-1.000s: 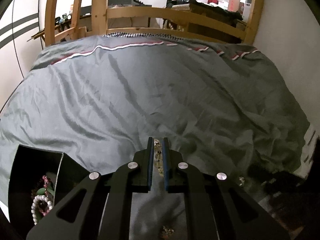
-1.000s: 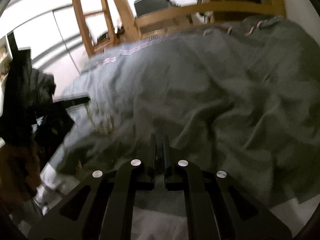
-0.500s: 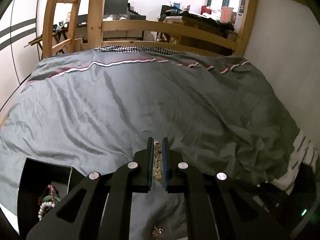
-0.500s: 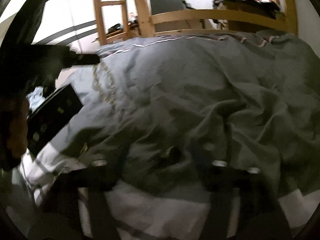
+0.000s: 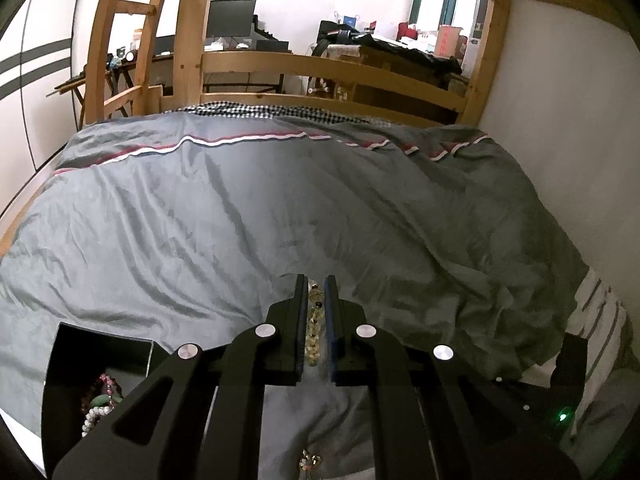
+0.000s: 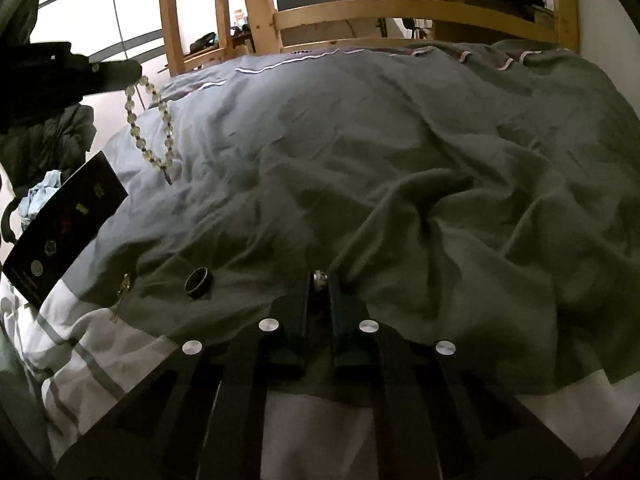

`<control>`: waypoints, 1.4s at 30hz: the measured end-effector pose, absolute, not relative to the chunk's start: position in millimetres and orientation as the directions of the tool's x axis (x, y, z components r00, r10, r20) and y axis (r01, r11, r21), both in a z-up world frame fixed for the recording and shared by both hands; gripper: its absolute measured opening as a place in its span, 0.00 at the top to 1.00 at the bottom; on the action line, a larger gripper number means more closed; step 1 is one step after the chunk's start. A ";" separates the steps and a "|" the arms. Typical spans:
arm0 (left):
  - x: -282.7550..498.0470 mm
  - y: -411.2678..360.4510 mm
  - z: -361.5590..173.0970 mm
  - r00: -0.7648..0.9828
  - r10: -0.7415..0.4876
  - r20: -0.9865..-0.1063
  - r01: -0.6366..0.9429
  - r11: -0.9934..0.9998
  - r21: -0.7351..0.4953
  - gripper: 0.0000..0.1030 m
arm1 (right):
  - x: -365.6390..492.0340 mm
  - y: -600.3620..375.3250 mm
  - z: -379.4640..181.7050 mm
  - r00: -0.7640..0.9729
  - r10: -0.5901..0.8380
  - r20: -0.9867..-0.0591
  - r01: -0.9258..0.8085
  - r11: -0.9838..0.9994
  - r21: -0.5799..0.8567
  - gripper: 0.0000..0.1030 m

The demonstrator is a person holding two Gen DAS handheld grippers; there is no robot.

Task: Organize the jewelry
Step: 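Lift the gold chain with the left tool while the right tool grasps the dark ring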

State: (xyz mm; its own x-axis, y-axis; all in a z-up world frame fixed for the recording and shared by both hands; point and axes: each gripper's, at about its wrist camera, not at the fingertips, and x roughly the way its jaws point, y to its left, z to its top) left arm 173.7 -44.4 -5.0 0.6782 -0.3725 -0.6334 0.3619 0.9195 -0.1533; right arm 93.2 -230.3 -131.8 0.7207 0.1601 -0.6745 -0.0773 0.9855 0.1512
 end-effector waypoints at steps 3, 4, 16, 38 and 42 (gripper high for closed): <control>173.2 -41.7 -1.8 0.679 -0.380 -0.628 0.362 0.918 -0.164 0.93 | 91.7 -227.5 -127.5 0.736 0.155 -0.659 -0.084 0.987 0.138 0.92; 172.3 -40.8 0.0 0.680 -0.383 -0.626 0.361 0.917 -0.169 0.93 | 91.2 -227.2 -125.7 0.740 0.154 -0.655 -0.084 0.987 0.138 0.93; 154.9 -21.7 21.6 0.681 -0.409 -0.607 0.362 0.909 -0.207 0.93 | 73.2 -228.8 -91.1 0.788 0.202 -0.582 -0.106 0.975 0.195 0.93; 133.2 8.4 49.1 0.710 -0.418 -0.567 0.374 0.906 -0.200 0.93 | 80.2 -219.4 -113.6 0.764 0.029 -0.645 -0.027 1.000 0.014 0.92; 126.6 20.7 51.5 0.718 -0.410 -0.563 0.370 0.909 -0.190 0.93 | 77.3 -225.1 -104.6 0.782 0.045 -0.621 -0.021 0.999 0.046 0.92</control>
